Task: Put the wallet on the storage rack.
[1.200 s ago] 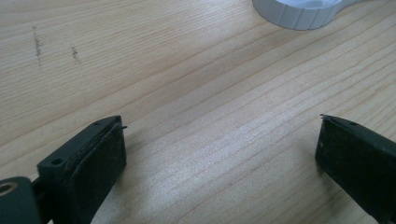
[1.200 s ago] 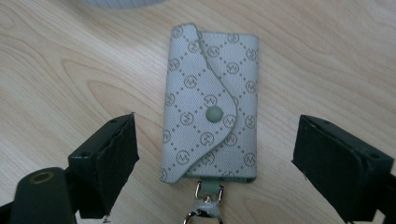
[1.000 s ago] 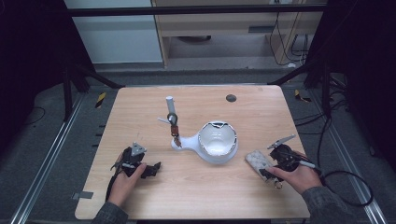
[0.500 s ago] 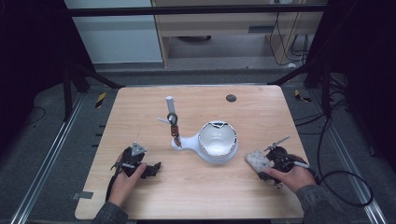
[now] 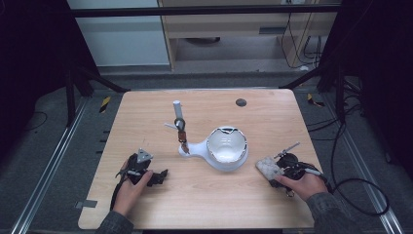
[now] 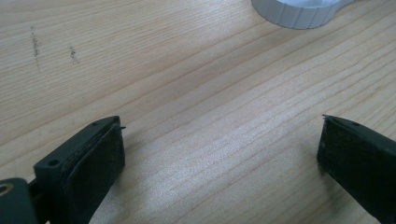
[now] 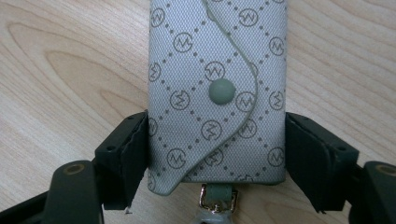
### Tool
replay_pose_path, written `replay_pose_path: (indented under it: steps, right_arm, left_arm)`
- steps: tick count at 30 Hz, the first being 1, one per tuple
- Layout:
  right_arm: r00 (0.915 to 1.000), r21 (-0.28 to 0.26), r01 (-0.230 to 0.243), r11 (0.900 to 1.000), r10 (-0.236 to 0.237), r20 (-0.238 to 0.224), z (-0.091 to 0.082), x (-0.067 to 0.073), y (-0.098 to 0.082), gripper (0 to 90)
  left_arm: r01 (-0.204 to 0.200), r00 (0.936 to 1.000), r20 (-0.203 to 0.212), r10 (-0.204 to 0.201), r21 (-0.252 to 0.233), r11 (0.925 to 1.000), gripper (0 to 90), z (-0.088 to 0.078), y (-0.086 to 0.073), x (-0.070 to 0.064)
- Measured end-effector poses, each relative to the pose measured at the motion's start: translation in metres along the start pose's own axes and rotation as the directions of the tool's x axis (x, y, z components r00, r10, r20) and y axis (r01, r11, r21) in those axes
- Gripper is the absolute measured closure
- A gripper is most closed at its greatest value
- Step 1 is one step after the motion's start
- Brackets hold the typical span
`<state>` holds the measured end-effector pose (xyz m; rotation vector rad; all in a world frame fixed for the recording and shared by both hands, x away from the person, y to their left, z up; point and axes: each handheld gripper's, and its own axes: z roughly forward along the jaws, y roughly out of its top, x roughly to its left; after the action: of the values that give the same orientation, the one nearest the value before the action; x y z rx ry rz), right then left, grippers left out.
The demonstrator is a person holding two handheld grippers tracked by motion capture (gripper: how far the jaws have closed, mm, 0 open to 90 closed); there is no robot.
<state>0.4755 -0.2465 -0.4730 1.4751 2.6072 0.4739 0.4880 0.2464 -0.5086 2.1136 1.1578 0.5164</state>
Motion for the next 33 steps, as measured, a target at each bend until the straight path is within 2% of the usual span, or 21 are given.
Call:
replay_pose_path:
  steps: [2, 13, 19, 20, 25, 28, 30, 32, 33]
  right_arm:
    - [0.9999, -0.003, 0.017, 1.000, -0.017, 0.000, 0.001, -0.001, 0.000, 25.7]
    - [0.9997, 0.006, 0.022, 1.000, -0.022, 0.008, 0.001, 0.000, 0.001, 28.4]
    - [0.9955, 0.004, 0.088, 0.996, -0.088, 0.035, -0.007, 0.002, 0.002, 31.6]
    - [0.9955, 0.004, 0.088, 0.996, -0.088, 0.035, -0.007, 0.002, 0.002, 31.6]
    - [0.9927, -0.020, 0.117, 0.993, -0.116, 0.034, -0.023, 0.006, 0.005, 31.6]
    - [0.9856, -0.035, 0.164, 0.986, -0.162, 0.049, -0.042, 0.008, 0.012, 31.6]
    - [0.9846, -0.038, 0.169, 0.985, -0.167, 0.052, -0.046, 0.010, 0.013, 31.6]
    - [0.9788, -0.049, 0.196, 0.979, -0.193, 0.069, -0.059, 0.013, 0.018, 31.6]
    - [0.9788, -0.049, 0.196, 0.979, -0.193, 0.069, -0.059, 0.013, 0.018, 31.6]
  left_arm:
    - [0.000, 1.0000, 0.000, 0.000, 0.000, 1.0000, 0.1, 0.000, 0.000, 0.000]
    - [0.000, 1.0000, 0.000, 0.000, 0.000, 1.0000, 0.1, 0.000, 0.000, 0.000]
    - [0.000, 1.0000, 0.000, 0.000, 0.000, 1.0000, 0.1, 0.000, 0.000, 0.000]
    - [0.000, 1.0000, 0.000, 0.000, 0.000, 1.0000, 0.2, 0.000, 0.000, 0.000]
    - [0.000, 1.0000, 0.000, 0.000, 0.000, 1.0000, 0.1, 0.000, 0.000, 0.000]
    - [0.000, 1.0000, -0.001, 0.000, 0.000, 1.0000, 0.1, 0.000, 0.000, 0.000]
    - [0.002, 1.0000, -0.002, -0.002, 0.000, 1.0000, 0.0, 0.000, 0.000, 0.000]
    - [0.003, 1.0000, -0.002, -0.003, 0.000, 1.0000, 0.0, 0.000, 0.000, 0.000]
    - [0.003, 1.0000, -0.002, -0.003, 0.000, 1.0000, 0.0, 0.000, 0.000, 0.000]
